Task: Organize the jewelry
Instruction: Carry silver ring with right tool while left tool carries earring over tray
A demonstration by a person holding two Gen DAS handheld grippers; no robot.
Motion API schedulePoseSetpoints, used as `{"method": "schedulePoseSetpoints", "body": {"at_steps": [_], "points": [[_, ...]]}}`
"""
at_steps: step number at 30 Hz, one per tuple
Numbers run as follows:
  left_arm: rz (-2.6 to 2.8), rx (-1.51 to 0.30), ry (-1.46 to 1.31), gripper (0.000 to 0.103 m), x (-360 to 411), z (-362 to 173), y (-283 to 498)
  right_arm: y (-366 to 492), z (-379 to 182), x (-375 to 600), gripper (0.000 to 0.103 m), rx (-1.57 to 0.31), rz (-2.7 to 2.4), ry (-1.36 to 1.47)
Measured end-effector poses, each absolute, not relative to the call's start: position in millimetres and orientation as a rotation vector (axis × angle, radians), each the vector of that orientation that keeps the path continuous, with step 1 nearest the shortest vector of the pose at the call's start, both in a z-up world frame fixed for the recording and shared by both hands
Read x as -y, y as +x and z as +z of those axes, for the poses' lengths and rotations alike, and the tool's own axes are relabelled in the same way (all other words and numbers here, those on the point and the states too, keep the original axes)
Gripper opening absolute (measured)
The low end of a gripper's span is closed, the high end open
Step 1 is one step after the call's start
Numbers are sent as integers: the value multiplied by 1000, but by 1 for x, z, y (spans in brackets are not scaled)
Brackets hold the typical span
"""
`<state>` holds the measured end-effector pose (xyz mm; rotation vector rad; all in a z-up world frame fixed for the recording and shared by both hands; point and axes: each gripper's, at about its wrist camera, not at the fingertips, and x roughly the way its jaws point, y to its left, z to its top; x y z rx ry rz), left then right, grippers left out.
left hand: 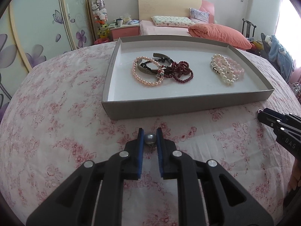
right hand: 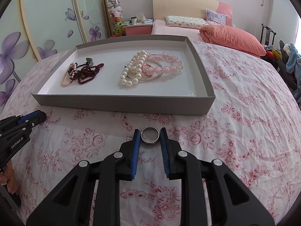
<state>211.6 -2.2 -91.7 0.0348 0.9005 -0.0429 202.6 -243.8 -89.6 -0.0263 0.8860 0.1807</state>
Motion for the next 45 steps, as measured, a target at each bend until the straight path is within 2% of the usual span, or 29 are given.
{"method": "schedulePoseSetpoints", "body": {"at_steps": [32,45], "points": [[-45,-899,-6,14,-4,-91,209,196,-89,239,22,-879,175,-23],[-77,-820,-59,14,-8,-65,182,167,-60,221,22,-765,211,-51]]}}
